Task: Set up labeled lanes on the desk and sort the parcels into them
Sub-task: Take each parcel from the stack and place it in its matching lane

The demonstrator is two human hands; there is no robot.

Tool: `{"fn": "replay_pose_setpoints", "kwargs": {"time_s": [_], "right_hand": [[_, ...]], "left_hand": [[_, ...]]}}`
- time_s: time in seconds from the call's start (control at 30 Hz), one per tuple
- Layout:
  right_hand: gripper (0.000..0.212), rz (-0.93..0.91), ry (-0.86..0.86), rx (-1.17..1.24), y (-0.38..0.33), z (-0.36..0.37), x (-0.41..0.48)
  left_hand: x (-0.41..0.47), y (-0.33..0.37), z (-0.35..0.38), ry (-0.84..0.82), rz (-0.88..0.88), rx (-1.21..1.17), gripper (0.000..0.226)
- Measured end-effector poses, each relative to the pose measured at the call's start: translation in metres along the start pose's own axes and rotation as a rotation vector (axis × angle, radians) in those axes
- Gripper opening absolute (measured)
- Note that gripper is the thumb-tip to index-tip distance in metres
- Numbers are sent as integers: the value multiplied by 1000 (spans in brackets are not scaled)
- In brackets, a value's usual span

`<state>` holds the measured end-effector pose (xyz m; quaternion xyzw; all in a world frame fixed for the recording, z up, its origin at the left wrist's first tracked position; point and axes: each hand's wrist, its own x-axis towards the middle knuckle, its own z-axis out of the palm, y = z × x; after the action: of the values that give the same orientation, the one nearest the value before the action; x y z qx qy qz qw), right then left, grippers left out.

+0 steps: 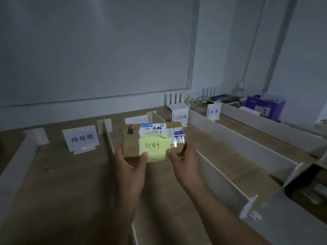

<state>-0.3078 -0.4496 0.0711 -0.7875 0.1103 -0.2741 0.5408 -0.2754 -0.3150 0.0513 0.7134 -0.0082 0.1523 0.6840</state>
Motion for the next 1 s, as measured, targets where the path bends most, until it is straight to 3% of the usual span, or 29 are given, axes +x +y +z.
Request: {"fn": "replay_pose_setpoints", "kwargs": {"time_s": [0.2, 0.37, 0.5, 0.63, 0.77, 1.0], "right_hand": [[27, 41, -89, -16, 47, 19, 68], [45, 150, -190, -43, 96, 47, 109], [33, 206, -302, -89, 133, 72, 143], [42, 251, -391, -106, 168, 104, 172], [30, 324, -508, -172, 194, 128, 194], [35, 293, -553, -244, 208, 188, 254]], "left_hand": [[54, -43, 46, 76, -76, 92, 65], [82, -75, 71, 133, -198, 291, 84], [101, -102, 84, 175, -268, 325, 72], [126, -122, 96, 185, -404, 345, 95], [147, -150, 106, 188, -481, 368, 82], [221, -182, 103, 198, -510, 325, 79]]}}
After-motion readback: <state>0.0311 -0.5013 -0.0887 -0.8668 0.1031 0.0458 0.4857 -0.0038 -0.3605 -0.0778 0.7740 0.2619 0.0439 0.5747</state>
